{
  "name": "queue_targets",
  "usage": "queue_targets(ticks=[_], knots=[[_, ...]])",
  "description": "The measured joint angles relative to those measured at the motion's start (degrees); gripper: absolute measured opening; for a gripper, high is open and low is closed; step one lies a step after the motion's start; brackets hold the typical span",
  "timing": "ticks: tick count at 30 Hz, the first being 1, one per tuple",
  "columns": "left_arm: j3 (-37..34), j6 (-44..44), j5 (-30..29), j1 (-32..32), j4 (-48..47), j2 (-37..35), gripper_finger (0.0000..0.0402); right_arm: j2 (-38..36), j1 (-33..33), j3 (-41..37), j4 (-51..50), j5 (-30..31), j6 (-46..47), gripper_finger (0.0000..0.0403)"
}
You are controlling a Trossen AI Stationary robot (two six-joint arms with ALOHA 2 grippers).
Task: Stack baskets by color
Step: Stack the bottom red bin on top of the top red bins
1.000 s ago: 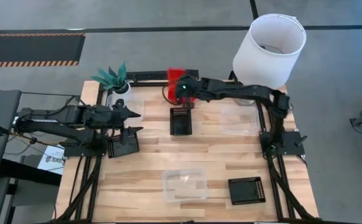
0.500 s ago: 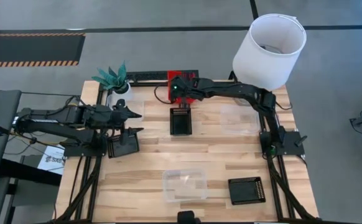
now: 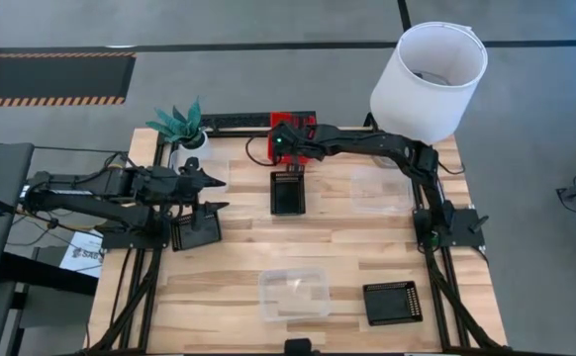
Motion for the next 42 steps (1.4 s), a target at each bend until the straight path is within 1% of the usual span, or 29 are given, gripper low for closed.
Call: queue_targets(ticks=[11, 16, 26, 35, 38, 42], knots=[[0.0, -0.63, 0.04, 0.0, 0.0, 0.0, 0.026, 0.57, 2.38, -0.07, 0.09, 0.04, 0.22, 0.0], [0.0, -1.14, 0.09, -0.02, 0.01, 0.0, 0.026, 0.57, 2.26, -0.07, -0.68, 1.64, 1.14, 0.0], [0.02, -1.66, 0.13, -0.02, 0.01, 0.0, 0.026, 0.57, 2.14, -0.07, -2.93, 2.93, 3.67, 0.0], [0.02, -2.2, 0.46, -0.02, 0.46, 0.0, 0.026, 0.57, 1.72, -0.07, -3.0, 2.88, 3.82, 0.0], [0.02, -2.2, 0.46, -0.02, 0.77, 0.0, 0.026, 0.57, 1.36, -0.07, -3.2, 1.47, 3.84, 0.0], [0.02, -2.44, 0.46, -0.02, 0.89, 0.02, 0.026, 0.57, 1.0, -0.07, -3.16, 1.22, 4.07, 0.0001]])
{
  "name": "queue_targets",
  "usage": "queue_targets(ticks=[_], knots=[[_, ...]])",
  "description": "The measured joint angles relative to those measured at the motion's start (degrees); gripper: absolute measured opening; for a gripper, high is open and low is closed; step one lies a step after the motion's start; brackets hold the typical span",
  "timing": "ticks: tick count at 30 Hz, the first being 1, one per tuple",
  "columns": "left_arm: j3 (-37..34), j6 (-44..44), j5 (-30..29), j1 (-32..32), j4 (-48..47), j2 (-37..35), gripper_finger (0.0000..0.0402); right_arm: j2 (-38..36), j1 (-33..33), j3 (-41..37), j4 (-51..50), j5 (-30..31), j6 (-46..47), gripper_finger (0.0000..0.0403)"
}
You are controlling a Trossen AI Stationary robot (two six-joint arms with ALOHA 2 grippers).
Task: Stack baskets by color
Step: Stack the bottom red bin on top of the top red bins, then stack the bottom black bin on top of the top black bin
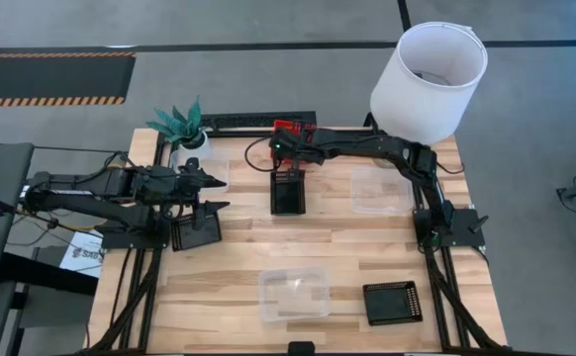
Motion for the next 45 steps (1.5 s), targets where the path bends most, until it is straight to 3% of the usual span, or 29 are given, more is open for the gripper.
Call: queue_targets(ticks=[8, 17, 31, 41, 45], knots=[[0.0, -0.58, -0.02, -0.01, -0.01, 0.0, 0.026, 0.0, -0.3, 0.0, -0.05, -2.83, 0.01, 0.001], [0.0, -0.43, -0.02, -0.01, -0.02, 0.0, 0.026, 0.0, -1.01, 0.0, 0.0, -4.18, 2.08, 0.0065], [0.0, -0.46, -0.04, 0.0, -0.04, 0.0, 0.026, 0.0, -1.5, 0.0, 1.46, -4.58, 4.19, 0.0117], [0.02, 0.3, -0.07, -0.02, -0.11, 0.0, 0.026, -1.62, -0.27, 0.14, -1.02, -8.25, 3.84, 0.0168], [0.02, 0.44, -0.07, -0.01, -0.69, 0.0, 0.026, -5.06, 0.11, 0.02, -5.41, -12.96, 6.62, 0.0171]])
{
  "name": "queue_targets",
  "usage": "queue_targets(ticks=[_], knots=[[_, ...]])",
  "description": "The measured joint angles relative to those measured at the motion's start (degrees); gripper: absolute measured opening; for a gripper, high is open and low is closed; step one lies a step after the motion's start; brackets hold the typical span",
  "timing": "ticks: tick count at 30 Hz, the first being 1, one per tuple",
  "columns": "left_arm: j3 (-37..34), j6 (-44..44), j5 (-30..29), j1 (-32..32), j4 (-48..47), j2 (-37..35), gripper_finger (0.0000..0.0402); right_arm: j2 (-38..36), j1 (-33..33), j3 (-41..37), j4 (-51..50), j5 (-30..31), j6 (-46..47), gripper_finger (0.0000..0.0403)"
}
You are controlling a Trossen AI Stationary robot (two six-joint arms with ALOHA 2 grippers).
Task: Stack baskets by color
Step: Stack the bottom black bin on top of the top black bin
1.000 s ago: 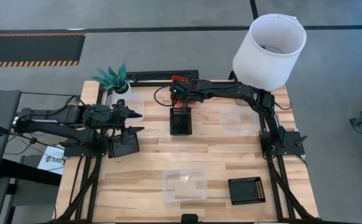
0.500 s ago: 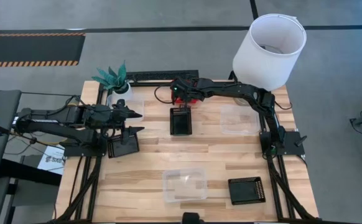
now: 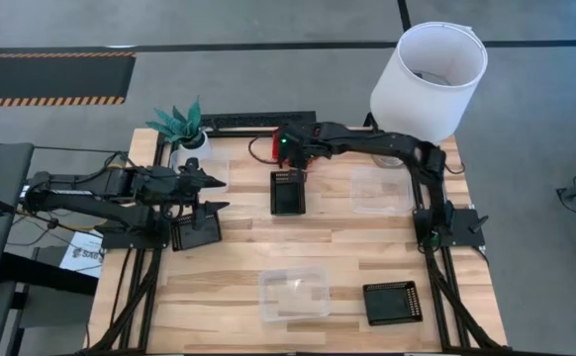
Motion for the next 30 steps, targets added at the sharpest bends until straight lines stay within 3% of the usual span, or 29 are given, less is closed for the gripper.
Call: queue_targets(ticks=[10, 15, 20, 25, 30], knots=[[0.02, -3.89, 0.32, -0.7, -5.04, 1.5, 0.026, -13.45, 6.36, -2.76, -10.65, -11.79, 6.34, 0.015], [0.02, -3.34, 0.09, -3.47, -3.86, 3.51, 0.026, -20.84, 13.19, -9.68, -10.58, -12.48, 12.93, 0.0141], [-0.03, -1.78, -4.66, -8.72, -1.08, 2.92, 0.026, -26.3, 22.26, -14.94, -11.45, -12.48, 23.7, 0.0135], [-6.85, 0.07, -9.2, -15.61, 12.53, 0.83, 0.026, -30.07, 32.6, -18.62, -13.24, -12.45, 35.99, 0.0135], [-14.99, 3.79, -7.27, -17.61, 28.35, 0.62, 0.026, -31.48, 41.16, -21.32, -13.96, -12.37, 47.1, 0.0134]])
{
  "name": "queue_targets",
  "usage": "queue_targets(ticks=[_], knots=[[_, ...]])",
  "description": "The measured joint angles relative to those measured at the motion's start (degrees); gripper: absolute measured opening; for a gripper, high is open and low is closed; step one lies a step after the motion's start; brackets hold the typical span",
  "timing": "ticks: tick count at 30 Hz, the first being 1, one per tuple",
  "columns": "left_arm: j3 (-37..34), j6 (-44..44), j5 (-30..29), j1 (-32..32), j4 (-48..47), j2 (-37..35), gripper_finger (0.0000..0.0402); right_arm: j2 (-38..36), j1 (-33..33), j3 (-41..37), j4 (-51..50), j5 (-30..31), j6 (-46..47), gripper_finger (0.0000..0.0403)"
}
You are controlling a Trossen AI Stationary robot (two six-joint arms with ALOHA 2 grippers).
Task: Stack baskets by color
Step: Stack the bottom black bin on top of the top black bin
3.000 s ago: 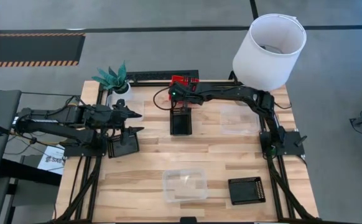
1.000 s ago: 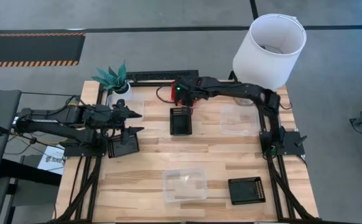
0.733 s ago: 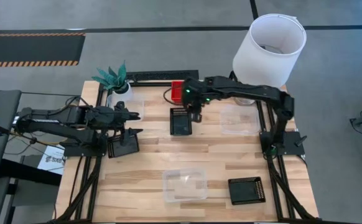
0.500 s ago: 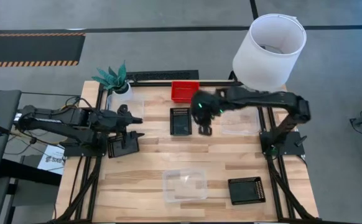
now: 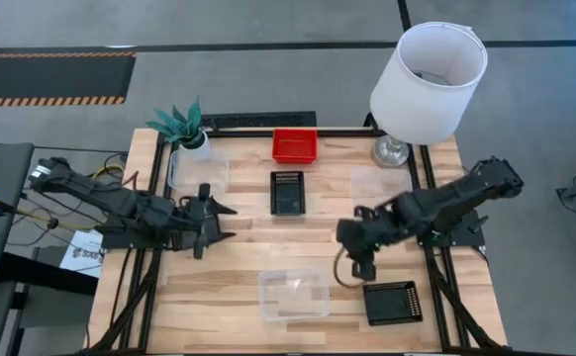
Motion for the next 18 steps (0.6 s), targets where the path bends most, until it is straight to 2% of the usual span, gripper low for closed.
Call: queue_targets(ticks=[5, 18], knots=[[-5.0, -1.13, 3.25, 0.02, 8.08, 0.04, 0.026, 0.97, 6.09, -2.48, 0.46, 0.14, 3.03, 0.0138], [-5.69, -7.64, 4.93, -0.02, 7.45, 4.81, 0.026, 1.95, 16.15, -13.05, -0.5, -1.26, 16.12, 0.0171]])
